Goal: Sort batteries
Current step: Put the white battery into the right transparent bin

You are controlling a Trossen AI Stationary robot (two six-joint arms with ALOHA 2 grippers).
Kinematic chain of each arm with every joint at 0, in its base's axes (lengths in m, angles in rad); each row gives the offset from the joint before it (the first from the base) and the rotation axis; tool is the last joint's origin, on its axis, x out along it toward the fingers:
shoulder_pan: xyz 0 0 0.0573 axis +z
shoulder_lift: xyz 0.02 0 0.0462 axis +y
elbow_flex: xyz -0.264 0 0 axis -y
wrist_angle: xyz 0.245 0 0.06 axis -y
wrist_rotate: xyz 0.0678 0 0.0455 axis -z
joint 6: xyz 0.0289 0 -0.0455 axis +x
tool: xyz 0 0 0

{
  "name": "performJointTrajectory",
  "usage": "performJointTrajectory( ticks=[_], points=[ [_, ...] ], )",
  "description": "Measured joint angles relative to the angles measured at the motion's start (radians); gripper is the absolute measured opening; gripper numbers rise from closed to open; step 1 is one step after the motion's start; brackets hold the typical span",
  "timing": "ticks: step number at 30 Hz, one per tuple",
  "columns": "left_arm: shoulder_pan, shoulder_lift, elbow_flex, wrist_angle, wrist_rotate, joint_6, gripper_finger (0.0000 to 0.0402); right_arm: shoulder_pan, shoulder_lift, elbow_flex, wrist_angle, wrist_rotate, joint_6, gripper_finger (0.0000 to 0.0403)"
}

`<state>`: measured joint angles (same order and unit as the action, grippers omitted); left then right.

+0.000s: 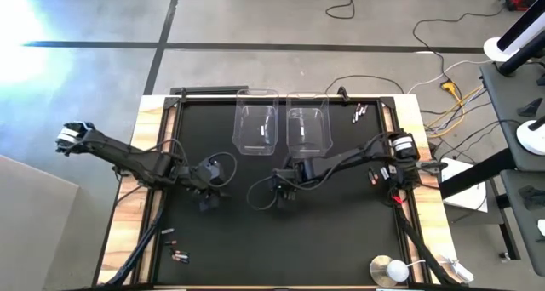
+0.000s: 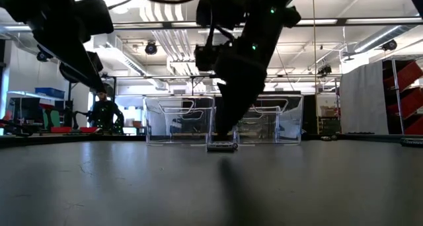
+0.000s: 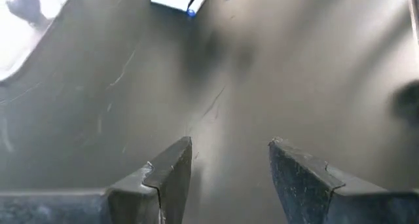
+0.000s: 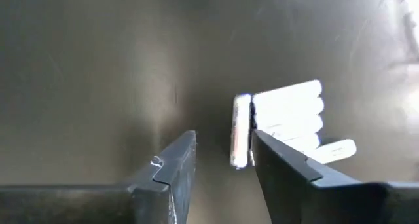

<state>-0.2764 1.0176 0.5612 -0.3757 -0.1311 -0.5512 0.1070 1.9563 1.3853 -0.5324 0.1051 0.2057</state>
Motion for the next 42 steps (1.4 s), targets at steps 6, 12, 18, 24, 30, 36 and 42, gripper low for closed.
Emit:
performJointTrajectory(
  ticks=[6, 12, 18, 24, 30, 36, 42],
  points=[
    [-0.002, 0.005, -0.046, 0.062, 0.001, 0.004, 0.0182, -0.003, 0.031, 0.000, 0.021, 0.003, 0.004, 0.0120],
    [-0.002, 0.005, -0.075, 0.082, 0.001, 0.009, 0.0182, -0.009, 0.035, 0.000, 0.021, 0.000, 0.005, 0.0109],
    [-0.002, 0.006, -0.095, 0.113, 0.002, 0.016, 0.0182, -0.009, 0.052, -0.003, 0.025, 0.000, 0.030, 0.0100],
    [-0.002, 0.006, -0.095, 0.114, 0.000, 0.052, 0.0182, -0.005, 0.054, -0.012, 0.036, 0.000, 0.047, 0.0082],
    [-0.002, 0.007, -0.095, 0.117, 0.000, 0.094, 0.0182, 0.008, 0.054, -0.020, 0.045, 0.004, 0.014, 0.0054],
    [-0.004, 0.006, -0.095, 0.132, 0.002, 0.126, 0.0182, 0.031, 0.053, -0.056, 0.066, 0.019, 0.012, 0.0042],
    [-0.004, 0.006, -0.095, 0.131, 0.002, 0.132, 0.0182, 0.044, 0.053, -0.067, 0.067, 0.019, 0.021, 0.0042]
  ],
)
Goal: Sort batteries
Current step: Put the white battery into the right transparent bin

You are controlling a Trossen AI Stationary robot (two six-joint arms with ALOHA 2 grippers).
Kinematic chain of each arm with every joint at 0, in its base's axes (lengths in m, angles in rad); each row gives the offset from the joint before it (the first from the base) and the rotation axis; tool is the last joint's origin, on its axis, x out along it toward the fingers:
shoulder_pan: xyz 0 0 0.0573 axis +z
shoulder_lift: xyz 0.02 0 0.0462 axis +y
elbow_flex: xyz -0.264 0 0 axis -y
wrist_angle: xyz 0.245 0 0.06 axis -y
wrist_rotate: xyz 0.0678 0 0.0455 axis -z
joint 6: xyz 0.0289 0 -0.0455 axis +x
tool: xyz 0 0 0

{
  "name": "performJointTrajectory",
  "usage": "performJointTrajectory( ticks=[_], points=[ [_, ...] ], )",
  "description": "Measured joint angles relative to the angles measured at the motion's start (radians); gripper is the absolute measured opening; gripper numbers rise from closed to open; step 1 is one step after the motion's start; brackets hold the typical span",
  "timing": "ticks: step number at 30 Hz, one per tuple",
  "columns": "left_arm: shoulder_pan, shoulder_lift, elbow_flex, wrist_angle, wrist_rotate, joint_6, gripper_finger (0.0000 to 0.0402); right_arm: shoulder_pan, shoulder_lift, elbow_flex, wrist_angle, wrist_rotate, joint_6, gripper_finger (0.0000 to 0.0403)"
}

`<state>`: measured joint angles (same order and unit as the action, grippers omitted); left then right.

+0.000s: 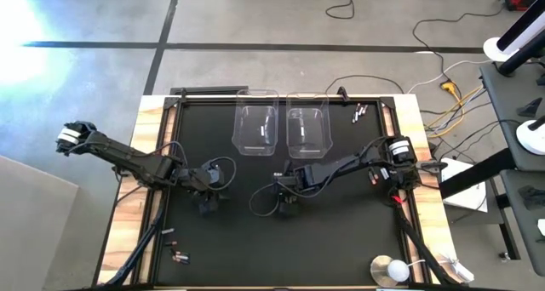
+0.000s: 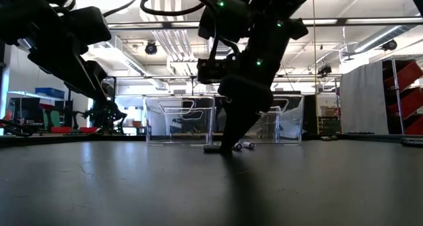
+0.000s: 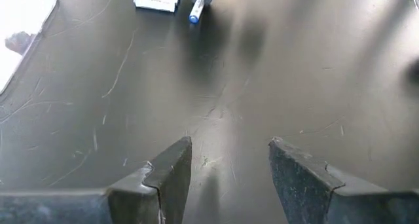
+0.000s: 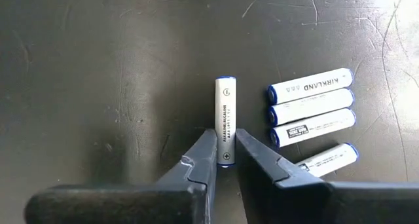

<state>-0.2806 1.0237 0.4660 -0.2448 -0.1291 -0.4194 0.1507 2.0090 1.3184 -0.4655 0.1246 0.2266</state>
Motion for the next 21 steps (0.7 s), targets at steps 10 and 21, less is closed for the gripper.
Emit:
performJointTrajectory(
  ticks=[10, 21],
  points=[
    [0.000, -0.011, 0.000, -0.002, 0.001, 0.000, 0.0182, 0.002, -0.003, 0.074, -0.069, -0.039, -0.009, 0.0027],
    [0.000, -0.038, 0.000, -0.037, 0.001, 0.000, 0.0182, -0.018, -0.121, 0.288, -0.301, -0.091, -0.041, 0.0025]
  ],
)
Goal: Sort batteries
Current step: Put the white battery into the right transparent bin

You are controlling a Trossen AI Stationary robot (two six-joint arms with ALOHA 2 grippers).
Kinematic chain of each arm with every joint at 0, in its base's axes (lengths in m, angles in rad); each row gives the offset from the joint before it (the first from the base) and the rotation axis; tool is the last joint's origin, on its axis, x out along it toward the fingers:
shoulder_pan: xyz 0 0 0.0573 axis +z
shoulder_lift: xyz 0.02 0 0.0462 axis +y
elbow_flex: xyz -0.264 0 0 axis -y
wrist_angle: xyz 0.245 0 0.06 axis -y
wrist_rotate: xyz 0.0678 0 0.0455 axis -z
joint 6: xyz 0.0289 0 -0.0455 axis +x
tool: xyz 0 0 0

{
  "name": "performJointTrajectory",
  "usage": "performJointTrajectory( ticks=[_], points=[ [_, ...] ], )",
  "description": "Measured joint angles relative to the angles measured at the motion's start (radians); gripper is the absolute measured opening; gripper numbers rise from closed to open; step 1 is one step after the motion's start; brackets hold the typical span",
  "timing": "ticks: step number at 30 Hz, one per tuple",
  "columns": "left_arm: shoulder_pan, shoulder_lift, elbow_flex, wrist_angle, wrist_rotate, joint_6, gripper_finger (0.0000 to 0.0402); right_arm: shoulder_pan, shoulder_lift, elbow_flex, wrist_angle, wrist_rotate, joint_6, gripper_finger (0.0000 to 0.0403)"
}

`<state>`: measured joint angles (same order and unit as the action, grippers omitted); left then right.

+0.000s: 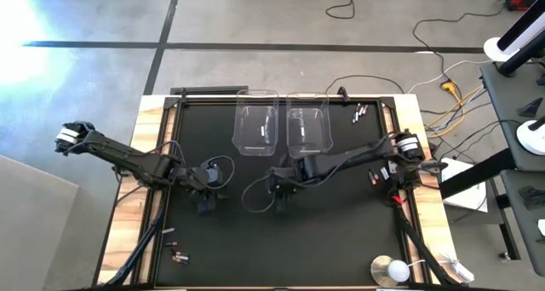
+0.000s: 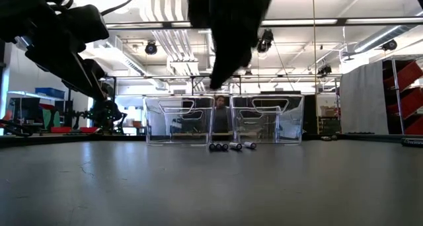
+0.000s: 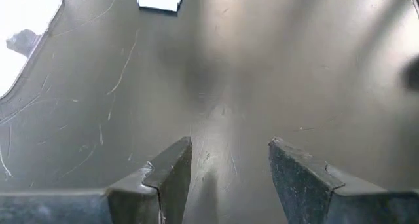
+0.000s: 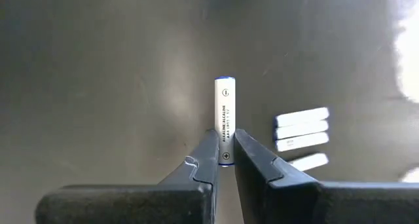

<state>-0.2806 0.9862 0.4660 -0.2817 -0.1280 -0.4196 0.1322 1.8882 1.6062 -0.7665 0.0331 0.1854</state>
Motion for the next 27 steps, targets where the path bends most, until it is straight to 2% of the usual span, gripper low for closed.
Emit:
performJointTrajectory(
  ticks=[7, 12, 20, 24, 27],
  points=[
    [0.000, -0.004, 0.000, -0.002, -0.002, -0.001, 0.0182, -0.154, -0.072, 0.170, -0.295, 0.019, -0.078, 0.0025],
    [0.000, -0.005, 0.001, -0.005, -0.002, -0.041, 0.0182, -0.326, -0.090, 0.199, -0.411, 0.020, -0.257, 0.0025],
    [0.000, -0.006, 0.015, -0.004, -0.022, -0.153, 0.0182, -0.587, -0.042, 0.097, -0.384, -0.001, -0.573, 0.0025],
    [0.001, -0.006, 0.015, -0.005, -0.045, -0.204, 0.0182, -0.657, 0.007, 0.051, -0.324, -0.063, -0.639, 0.0025],
    [0.001, -0.006, 0.015, -0.005, -0.047, -0.239, 0.0182, -0.680, 0.035, 0.035, -0.284, -0.069, -0.702, 0.0024]
  ],
)
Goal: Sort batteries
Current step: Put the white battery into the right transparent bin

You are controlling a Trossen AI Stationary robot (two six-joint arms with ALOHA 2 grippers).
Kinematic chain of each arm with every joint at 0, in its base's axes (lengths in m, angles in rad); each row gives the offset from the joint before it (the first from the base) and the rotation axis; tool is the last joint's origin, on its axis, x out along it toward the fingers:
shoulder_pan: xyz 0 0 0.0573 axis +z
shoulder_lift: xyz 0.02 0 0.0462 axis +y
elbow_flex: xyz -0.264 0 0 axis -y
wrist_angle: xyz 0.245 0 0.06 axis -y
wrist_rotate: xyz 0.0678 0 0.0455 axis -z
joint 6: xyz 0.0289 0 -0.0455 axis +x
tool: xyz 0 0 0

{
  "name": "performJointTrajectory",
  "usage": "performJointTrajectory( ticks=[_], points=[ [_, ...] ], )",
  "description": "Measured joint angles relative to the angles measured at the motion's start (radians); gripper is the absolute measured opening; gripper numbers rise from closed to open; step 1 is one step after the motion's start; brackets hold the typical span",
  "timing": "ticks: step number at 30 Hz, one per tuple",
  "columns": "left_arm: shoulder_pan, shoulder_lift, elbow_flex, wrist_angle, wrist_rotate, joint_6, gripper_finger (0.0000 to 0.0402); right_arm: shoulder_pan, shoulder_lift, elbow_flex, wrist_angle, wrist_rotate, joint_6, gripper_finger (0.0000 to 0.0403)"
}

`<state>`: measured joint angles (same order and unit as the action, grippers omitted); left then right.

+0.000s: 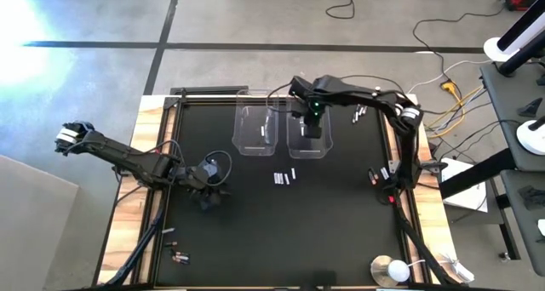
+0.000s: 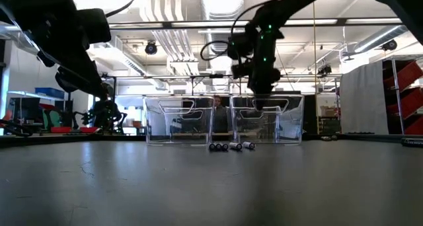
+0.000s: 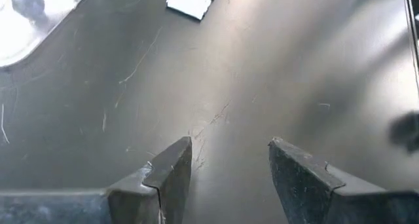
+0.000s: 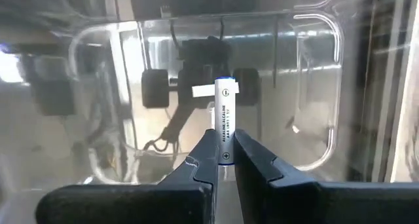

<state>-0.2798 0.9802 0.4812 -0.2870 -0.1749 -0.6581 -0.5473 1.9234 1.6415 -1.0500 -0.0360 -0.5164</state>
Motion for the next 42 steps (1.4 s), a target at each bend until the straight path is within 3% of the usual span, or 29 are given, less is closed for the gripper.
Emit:
performJointTrajectory(
  ticks=[6, 19, 26, 36, 42],
  points=[
    [0.000, 0.000, 0.000, -0.004, -0.018, -0.033, 0.0182, -0.002, 0.039, -0.029, 0.038, -0.003, -0.101, 0.0024],
    [0.000, 0.000, 0.000, -0.006, -0.046, -0.040, 0.0182, -0.005, 0.152, -0.043, 0.098, 0.001, -0.083, 0.0026],
    [0.000, 0.000, 0.000, -0.008, -0.047, -0.039, 0.0182, -0.004, 0.164, -0.042, 0.098, 0.009, -0.065, 0.0067],
    [0.000, 0.000, 0.000, -0.014, -0.045, 0.012, 0.0182, 0.037, -0.018, -0.024, 0.036, 0.071, -0.025, 0.0124],
    [0.000, 0.000, 0.000, -0.017, -0.044, 0.070, 0.0182, 0.158, -0.205, -0.024, 0.031, 0.072, 0.169, 0.0155]
  ],
)
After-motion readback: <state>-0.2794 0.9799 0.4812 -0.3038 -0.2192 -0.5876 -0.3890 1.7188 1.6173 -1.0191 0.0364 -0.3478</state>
